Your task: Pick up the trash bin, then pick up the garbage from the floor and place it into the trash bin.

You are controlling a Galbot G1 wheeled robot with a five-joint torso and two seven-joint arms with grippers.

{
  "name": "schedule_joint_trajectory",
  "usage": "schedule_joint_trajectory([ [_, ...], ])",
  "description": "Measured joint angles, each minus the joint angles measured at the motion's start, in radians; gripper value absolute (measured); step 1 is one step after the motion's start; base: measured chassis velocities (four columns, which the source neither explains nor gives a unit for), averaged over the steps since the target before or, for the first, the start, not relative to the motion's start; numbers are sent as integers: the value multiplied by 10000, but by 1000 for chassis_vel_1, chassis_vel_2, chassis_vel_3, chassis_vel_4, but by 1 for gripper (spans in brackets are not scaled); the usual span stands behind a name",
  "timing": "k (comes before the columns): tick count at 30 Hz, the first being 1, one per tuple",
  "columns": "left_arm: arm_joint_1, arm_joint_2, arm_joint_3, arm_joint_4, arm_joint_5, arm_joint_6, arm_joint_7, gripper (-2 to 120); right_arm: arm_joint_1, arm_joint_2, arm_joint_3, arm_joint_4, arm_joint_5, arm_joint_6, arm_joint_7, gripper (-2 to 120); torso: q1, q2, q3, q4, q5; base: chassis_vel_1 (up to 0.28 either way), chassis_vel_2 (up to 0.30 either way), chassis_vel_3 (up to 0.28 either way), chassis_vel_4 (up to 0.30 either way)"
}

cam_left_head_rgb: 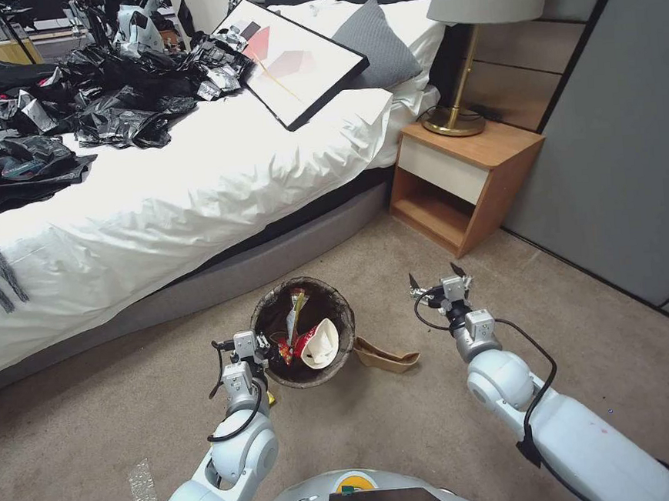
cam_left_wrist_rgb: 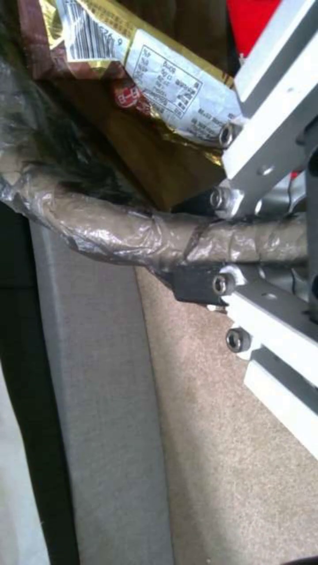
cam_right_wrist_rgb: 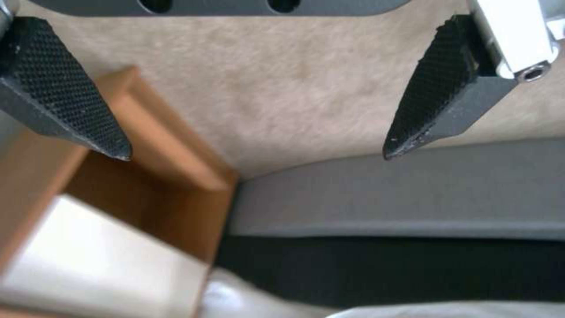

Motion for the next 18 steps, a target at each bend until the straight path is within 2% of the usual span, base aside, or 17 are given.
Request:
schedule_joint_trajectory([
  [4,-8,34,-46,3,-1,-3,-12,2,549,-518,-381,-387,731,-140,-779,100,0,0,0,2,-3,0,0,0,0],
  [7,-37,56,-106,44,-19,-22,-96,2,1365,-1183,-1097,-948,1577,-222,-1767,100,0,0,0,2,-3,0,0,0,0],
  [11,-58,59,-133,62,-26,-34,-125,2,1702,-1449,-1530,-1182,1804,-189,-2222,100,0,0,0,2,-4,0,0,0,0],
  [14,-107,80,-165,102,-50,-55,-140,2,2463,-1791,-2702,-1740,1978,110,-3186,100,0,0,-1,0,-4,0,0,0,0],
  [18,-126,86,-204,122,-57,-59,-149,2,2871,-1802,-3309,-2030,1985,148,-3375,100,0,0,0,0,1,0,0,0,0],
])
